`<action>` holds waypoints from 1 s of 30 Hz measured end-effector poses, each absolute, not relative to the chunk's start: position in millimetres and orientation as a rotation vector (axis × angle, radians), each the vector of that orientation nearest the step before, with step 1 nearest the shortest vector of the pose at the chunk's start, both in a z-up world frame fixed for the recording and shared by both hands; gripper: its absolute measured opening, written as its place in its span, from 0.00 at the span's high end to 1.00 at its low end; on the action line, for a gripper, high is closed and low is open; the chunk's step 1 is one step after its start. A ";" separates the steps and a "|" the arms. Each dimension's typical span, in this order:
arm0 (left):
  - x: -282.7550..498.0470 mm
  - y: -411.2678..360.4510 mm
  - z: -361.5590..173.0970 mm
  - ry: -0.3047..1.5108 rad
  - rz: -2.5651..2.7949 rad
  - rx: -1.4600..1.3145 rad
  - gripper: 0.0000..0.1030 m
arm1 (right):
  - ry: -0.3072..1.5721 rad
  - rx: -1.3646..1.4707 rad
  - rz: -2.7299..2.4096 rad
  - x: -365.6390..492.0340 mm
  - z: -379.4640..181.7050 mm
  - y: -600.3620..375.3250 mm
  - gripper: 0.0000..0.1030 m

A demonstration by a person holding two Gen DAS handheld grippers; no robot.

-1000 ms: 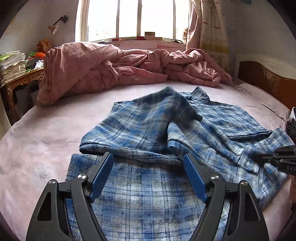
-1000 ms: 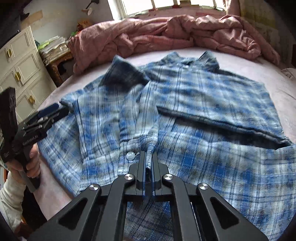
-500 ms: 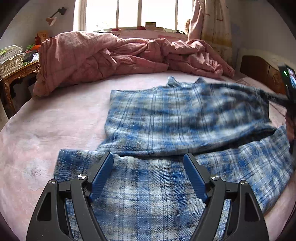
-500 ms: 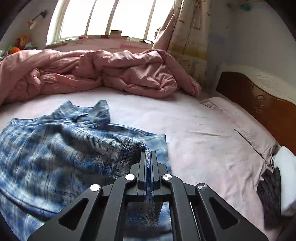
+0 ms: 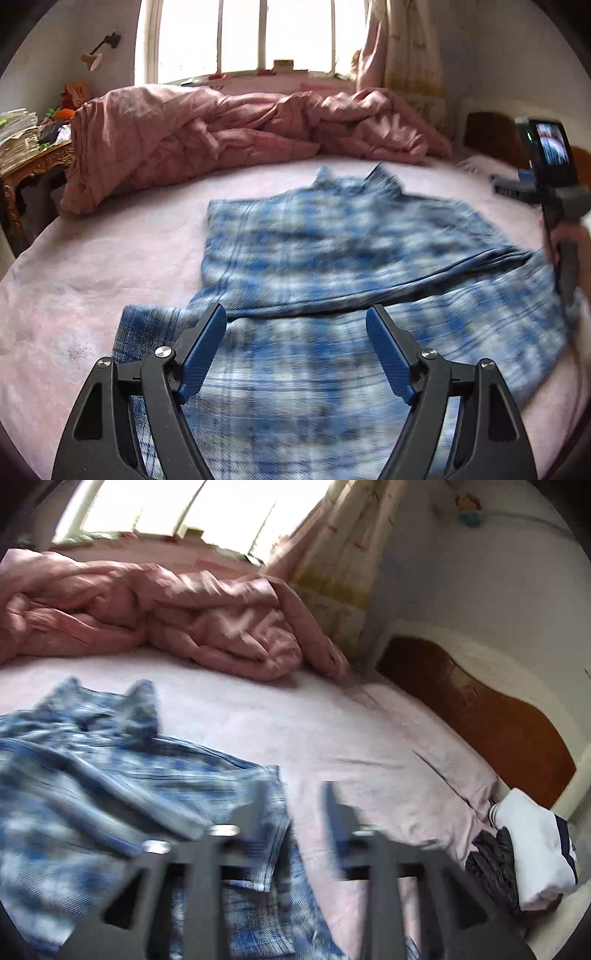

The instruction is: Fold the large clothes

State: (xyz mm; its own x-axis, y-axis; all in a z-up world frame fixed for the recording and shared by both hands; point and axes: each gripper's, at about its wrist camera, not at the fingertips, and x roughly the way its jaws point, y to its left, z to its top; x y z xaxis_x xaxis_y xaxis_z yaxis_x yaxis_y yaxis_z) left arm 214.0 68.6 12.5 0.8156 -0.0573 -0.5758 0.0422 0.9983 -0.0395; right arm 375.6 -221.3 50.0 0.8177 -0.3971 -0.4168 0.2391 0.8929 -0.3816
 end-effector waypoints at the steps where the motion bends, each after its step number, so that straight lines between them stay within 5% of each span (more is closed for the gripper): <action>1: 209.4 67.7 19.3 0.589 -0.061 -0.026 0.25 | 0.481 -0.297 -0.323 359.2 55.2 -222.1 0.23; 8: 179.7 57.8 52.4 0.415 -0.056 0.041 0.01 | 0.470 -0.065 -0.070 247.6 84.1 -240.6 0.15; 16: 160.7 42.9 49.6 0.392 -0.047 0.048 0.01 | 0.456 -0.041 -0.023 164.7 50.3 -250.4 0.13; 30: 128.9 6.1 32.7 0.428 -0.119 0.082 0.01 | 0.519 -0.034 -0.001 149.9 30.8 -254.7 0.13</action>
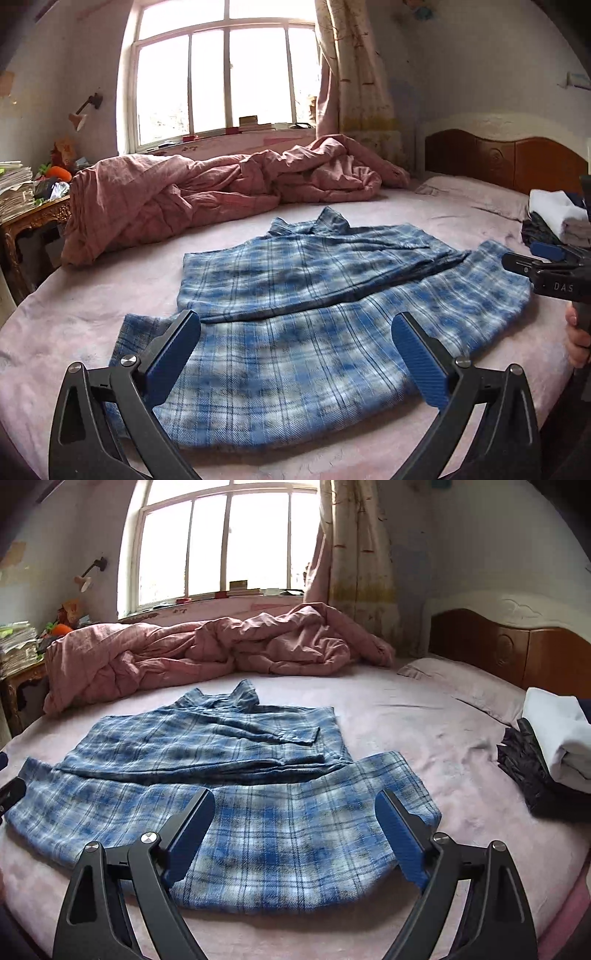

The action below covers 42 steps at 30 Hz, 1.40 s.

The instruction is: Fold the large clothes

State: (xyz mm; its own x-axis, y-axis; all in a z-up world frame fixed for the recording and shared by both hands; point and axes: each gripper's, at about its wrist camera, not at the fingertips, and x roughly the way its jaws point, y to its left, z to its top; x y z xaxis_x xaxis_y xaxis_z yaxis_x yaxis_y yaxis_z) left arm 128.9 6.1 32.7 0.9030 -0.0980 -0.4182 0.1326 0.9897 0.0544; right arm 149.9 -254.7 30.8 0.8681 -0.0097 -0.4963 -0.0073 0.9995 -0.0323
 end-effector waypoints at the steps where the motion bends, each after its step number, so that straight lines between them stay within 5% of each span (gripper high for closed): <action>1: 130.3 4.7 29.8 0.447 -0.126 0.083 0.01 | 0.541 -0.033 0.029 151.3 30.1 -253.0 0.13; 14: 137.7 -13.9 -26.5 0.645 -0.091 0.336 0.01 | 0.751 -0.505 0.289 139.3 -25.2 -171.1 0.13; 42: 174.7 5.6 -28.9 0.670 0.134 0.413 0.00 | 0.798 -0.369 -0.156 193.4 -30.1 -248.1 0.13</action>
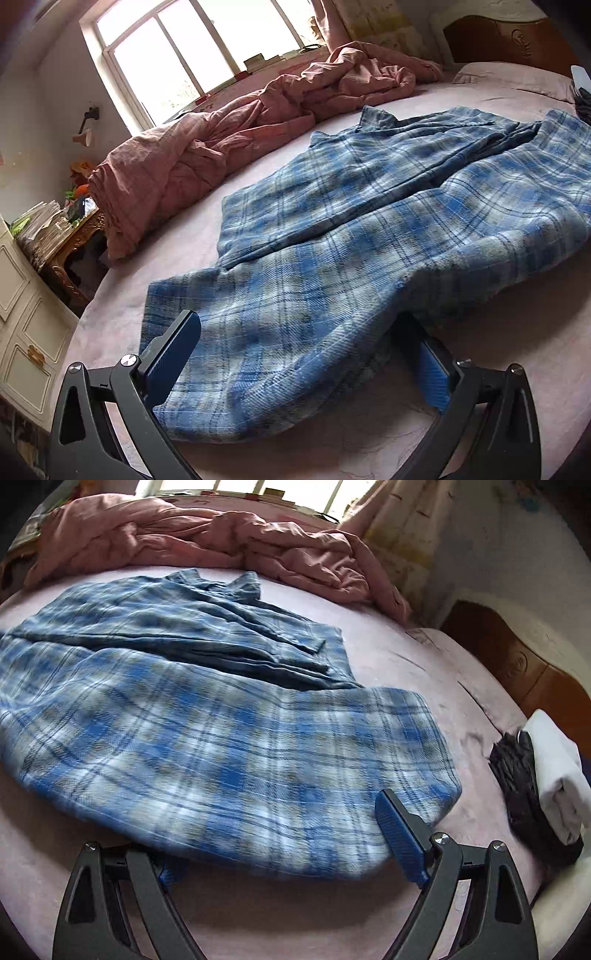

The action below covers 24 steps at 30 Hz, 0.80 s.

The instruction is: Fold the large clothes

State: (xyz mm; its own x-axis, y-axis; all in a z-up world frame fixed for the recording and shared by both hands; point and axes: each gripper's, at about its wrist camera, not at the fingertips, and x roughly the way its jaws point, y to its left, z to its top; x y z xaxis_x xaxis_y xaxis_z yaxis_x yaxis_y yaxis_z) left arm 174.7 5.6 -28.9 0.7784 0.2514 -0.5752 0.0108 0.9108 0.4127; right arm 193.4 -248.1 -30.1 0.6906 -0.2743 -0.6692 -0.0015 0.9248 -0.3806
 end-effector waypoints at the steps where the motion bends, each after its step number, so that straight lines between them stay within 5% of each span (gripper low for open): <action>1: 173.9 5.9 -28.5 0.664 0.136 0.411 0.00 | 0.794 -0.375 -0.167 194.0 -30.5 -247.0 0.13; 24: 182.5 44.9 -27.4 0.792 -0.004 0.115 0.00 | 0.761 -0.363 -0.175 190.0 -28.3 -241.6 0.16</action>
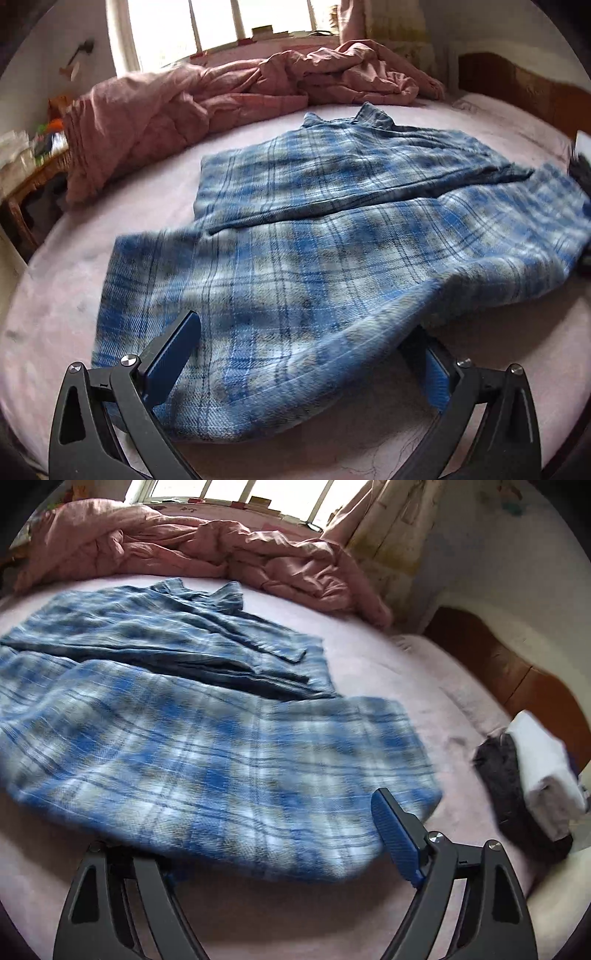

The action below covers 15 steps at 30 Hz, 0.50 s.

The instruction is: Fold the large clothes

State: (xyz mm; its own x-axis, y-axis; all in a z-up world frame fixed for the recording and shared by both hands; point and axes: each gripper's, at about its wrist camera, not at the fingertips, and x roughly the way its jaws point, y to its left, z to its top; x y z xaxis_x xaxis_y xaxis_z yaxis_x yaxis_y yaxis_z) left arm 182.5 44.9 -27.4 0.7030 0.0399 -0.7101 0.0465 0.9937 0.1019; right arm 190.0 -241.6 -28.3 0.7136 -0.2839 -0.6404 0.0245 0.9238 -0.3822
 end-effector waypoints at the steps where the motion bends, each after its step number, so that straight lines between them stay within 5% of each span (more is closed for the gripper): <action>1: 181.8 48.3 -26.9 0.795 -0.011 0.093 0.01 | 0.768 -0.348 -0.168 190.7 -28.0 -243.6 0.21; 6: 172.3 42.0 -29.0 0.807 -0.069 0.142 0.12 | 0.769 -0.312 -0.196 191.2 -23.7 -253.4 0.55; 10: 162.1 34.4 -31.2 0.828 -0.146 0.219 0.12 | 0.768 -0.249 -0.225 193.2 -17.9 -269.3 0.56; 13: 156.7 28.5 -30.8 0.815 -0.155 0.291 0.13 | 0.765 -0.194 -0.230 191.8 -13.5 -278.3 0.66; 15: 158.3 28.7 -31.9 0.828 -0.158 0.290 0.37 | 0.761 -0.171 -0.234 191.4 -11.3 -282.0 0.67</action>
State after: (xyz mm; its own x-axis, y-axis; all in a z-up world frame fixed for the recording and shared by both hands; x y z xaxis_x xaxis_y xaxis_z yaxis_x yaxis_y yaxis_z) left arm 158.3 28.7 -31.9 0.6679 -0.0251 -0.7439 0.2500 0.9489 0.1924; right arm 191.4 -282.0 -11.3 0.7000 -0.2700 -0.6611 0.1472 0.9604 -0.2365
